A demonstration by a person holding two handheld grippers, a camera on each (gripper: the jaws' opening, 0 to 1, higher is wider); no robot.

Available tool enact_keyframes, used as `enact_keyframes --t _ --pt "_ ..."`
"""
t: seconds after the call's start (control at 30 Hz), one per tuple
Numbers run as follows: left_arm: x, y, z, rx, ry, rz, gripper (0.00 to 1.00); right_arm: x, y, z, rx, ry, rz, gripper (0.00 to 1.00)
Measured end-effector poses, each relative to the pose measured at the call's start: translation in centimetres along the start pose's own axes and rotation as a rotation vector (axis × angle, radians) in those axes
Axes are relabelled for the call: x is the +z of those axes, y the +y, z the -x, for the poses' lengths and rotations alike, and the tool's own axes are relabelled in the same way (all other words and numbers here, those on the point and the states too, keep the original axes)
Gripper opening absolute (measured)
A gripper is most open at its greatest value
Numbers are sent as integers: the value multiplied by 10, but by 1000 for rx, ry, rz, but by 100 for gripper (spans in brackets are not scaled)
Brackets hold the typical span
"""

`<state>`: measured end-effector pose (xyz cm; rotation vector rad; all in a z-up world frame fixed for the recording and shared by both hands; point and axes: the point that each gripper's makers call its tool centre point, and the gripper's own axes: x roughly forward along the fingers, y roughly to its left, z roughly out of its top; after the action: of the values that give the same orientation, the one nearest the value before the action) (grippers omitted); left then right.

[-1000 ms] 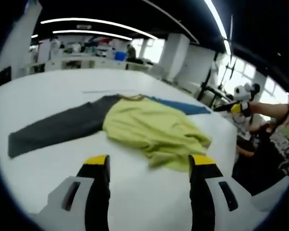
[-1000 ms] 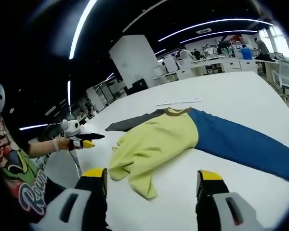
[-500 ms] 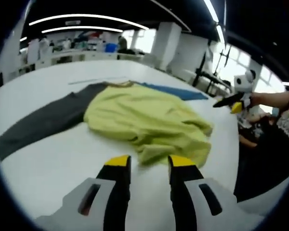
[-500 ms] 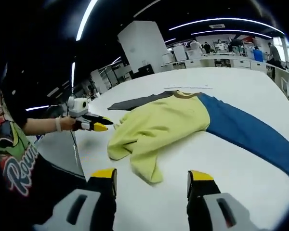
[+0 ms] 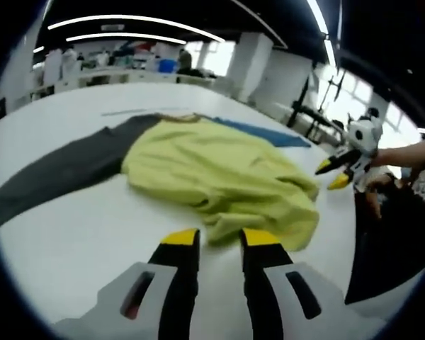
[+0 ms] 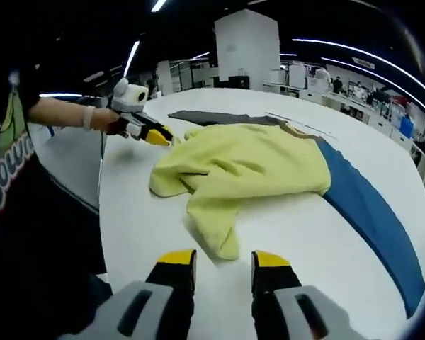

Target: Fold the garment on the visible template until the final outline fits inside the template.

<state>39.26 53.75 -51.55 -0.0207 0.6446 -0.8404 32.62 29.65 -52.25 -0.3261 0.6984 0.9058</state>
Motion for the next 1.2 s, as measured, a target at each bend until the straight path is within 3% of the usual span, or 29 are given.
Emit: enact_keyframes --t 0.2,0.57,0.8,0.97,1.13,1.2 --pt "-1 2 -5 -5 10 5 17 -3 -4 -5 -22 27 148 15" --pt "-1 2 -10 -4 7 25 16 2 1 -13 2 22 206 10" --pt "-5 2 -13 -7 16 32 13 0 2 -19 9 27 199 8" --pt "-5 3 -12 -2 8 61 4 0 1 -21 8 24 188 4" --pt "-7 2 -10 -10 5 93 0 0 0 -20 3 18 147 0" --pt "-7 2 -7 -14 1 106 0 1 1 -18 3 17 94 0"
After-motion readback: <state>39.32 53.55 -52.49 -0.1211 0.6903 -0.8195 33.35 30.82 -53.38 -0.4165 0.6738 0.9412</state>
